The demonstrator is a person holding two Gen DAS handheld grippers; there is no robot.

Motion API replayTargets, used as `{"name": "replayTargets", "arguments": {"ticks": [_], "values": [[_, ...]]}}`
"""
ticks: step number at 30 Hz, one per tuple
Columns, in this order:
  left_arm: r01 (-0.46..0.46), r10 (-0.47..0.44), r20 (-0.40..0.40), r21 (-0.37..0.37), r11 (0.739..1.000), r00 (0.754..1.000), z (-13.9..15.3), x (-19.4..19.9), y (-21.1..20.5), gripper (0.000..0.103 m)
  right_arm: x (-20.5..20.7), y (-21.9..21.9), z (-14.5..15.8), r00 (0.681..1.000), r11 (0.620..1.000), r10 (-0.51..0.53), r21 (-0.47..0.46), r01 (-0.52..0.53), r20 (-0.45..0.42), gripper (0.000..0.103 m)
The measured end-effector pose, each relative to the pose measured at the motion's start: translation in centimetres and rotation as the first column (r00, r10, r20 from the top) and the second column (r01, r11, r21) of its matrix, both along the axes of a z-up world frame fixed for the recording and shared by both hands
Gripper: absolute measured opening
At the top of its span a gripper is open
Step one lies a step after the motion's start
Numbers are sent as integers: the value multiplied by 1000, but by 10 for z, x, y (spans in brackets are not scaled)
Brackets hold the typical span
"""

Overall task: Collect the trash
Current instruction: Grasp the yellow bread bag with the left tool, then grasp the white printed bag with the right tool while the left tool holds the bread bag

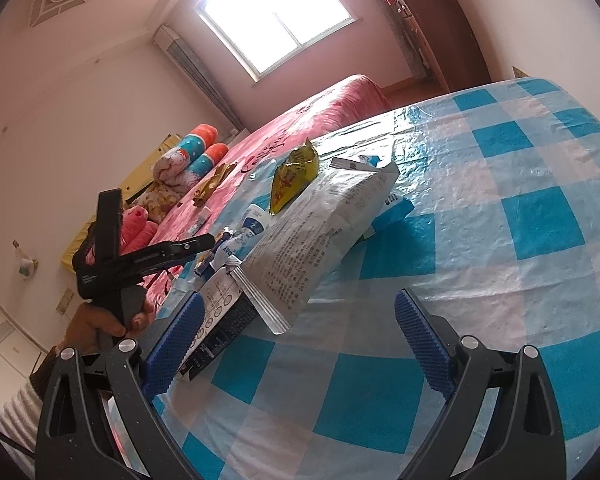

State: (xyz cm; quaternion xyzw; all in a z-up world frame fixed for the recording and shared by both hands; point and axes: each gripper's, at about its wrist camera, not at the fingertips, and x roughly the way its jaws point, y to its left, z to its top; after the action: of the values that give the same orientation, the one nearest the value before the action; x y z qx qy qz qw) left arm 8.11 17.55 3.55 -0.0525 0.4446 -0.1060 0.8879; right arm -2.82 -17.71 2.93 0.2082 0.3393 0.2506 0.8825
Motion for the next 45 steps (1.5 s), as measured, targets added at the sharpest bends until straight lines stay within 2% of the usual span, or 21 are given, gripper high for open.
{"name": "replayTargets", "arguments": {"ticks": [3, 7, 10, 12, 13, 16, 21, 25, 28, 33, 38, 40, 45], "values": [[21, -21, -8, -8, 1000, 1000, -6, 8, -1, 90, 1, -1, 0, 1000, 1000, 1, 1, -1, -1, 95], [29, -30, -21, -73, 997, 999, -12, 14, 5, 90, 2, -2, 0, 1000, 1000, 2, 6, -2, -2, 95], [57, -57, -1, -77, 995, 998, -14, 11, -1, 88, 3, -3, 0, 1000, 1000, -1, 5, 1, -1, 95], [82, -82, 4, -69, 994, 997, -14, 7, -9, 85, 4, -5, 0, 1000, 1000, -4, 3, 4, 1, 95], [105, -105, 5, -63, 992, 994, -14, 5, -15, 80, 4, -6, 1, 1000, 1000, -6, 3, 6, 2, 95], [169, -170, -3, -52, 984, 985, -13, -1, -34, 68, 3, -9, 1, 1000, 1000, -10, 5, 10, 1, 95], [281, -283, -14, -67, 957, 959, -13, -14, -70, 66, 5, -10, 1, 1000, 1000, -13, -4, 13, 2, 95], [339, -340, -13, -57, 939, 940, -11, -26, -90, 66, 7, -9, 1, 1000, 1000, -4, 0, 4, -8, 95], [324, -324, -1, -35, 945, 946, -6, -30, -93, 66, 8, -7, 1, 1000, 1000, 1, -3, -1, -14, 95], [251, -252, 1, -71, 965, 968, -2, -29, -81, 67, 17, -5, -2, 999, 1000, -5, -31, 4, -37, 95], [163, -176, -49, -192, 968, 983, -9, -19, -71, 68, 24, 2, -3, 999, 997, -7, -75, 4, -49, 95], [127, -142, -71, -185, 975, 987, -13, -15, -72, 74, 28, 6, -4, 999, 994, -9, -109, 3, -53, 95], [65, -83, -86, -192, 979, 993, -14, -8, -70, 77, 38, 13, -9, 997, 989, 3, -145, -13, -71, 95]]}}
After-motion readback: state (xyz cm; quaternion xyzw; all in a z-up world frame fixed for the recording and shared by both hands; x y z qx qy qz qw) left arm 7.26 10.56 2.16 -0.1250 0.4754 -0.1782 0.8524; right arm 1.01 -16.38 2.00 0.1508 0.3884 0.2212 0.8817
